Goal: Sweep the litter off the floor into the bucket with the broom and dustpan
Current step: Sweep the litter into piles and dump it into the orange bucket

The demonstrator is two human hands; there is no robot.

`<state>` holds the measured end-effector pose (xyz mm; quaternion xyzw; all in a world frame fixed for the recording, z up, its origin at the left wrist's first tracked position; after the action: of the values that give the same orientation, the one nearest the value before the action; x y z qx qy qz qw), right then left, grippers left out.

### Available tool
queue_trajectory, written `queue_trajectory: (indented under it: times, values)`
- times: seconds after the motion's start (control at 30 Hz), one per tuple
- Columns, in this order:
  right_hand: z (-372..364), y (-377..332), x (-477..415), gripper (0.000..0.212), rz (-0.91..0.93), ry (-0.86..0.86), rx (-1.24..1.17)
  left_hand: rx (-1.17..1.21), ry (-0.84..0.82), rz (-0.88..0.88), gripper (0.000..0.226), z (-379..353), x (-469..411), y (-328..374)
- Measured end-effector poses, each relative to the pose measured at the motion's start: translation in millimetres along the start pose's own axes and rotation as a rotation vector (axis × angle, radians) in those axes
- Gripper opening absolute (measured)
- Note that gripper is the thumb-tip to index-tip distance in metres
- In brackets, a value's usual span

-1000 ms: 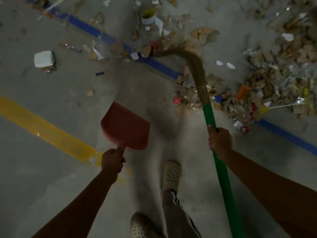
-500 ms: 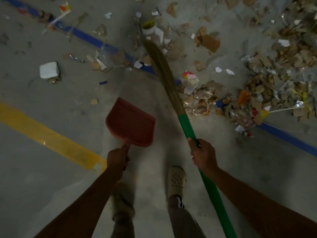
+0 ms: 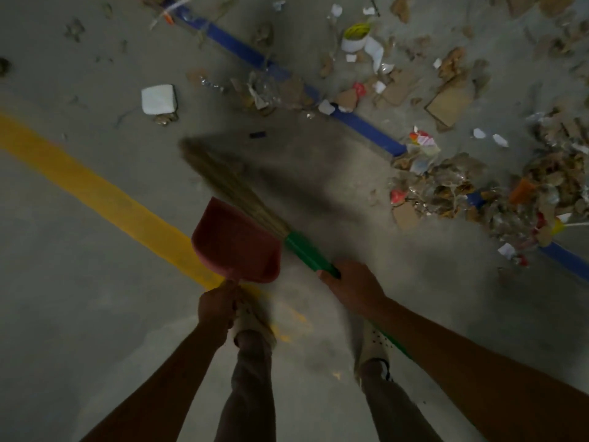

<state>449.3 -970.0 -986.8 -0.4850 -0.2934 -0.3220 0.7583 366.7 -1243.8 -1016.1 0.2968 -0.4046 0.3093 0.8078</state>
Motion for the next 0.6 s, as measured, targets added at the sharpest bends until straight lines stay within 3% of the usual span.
queue_trajectory:
  times: [0.07,0.17,0.27,0.37,0.5,0.6]
  values:
    - [-24.2,-13.4,-23.6,0.048,-0.045,-0.043,0.051,0.019,0.011,0.028,0.062,22.8,-14.5,-6.7]
    - [-40.0,-12.4,-56.5,0.044,-0.205,0.026,0.042,0.026,0.007,0.057,0.063,51.9,-35.5,-12.4]
    - [-32.4,-4.9,-69.9,0.055,-0.388,0.206,-0.187,0.015,0.004,0.044,0.063,72.7,-50.0,-9.5]
    - [-12.7,-3.4,-62.5,0.054,-0.484,0.455,-0.36,0.001,-0.007,0.016,0.062,84.8,-61.4,-1.2]
    - [11.2,-4.5,-45.3,0.054,-0.486,0.739,-0.561,-0.027,-0.026,-0.029,0.066,89.0,-66.3,15.2]
    - [17.7,-13.1,-29.5,0.05,-0.386,0.817,-0.6,-0.017,-0.038,-0.036,0.063,83.4,-65.4,26.3]
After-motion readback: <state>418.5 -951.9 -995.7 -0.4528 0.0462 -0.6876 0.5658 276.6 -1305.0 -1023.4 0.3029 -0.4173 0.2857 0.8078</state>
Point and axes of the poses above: each hand's wrist, its own x-axis away from the middle knuckle, its own z-axis out of the back of the hand, y = z × x, the point moved 3 cm from there along -x, towards the middle knuckle, and after that the axes turned 13 degrees about -x, right-handed, at the moved point
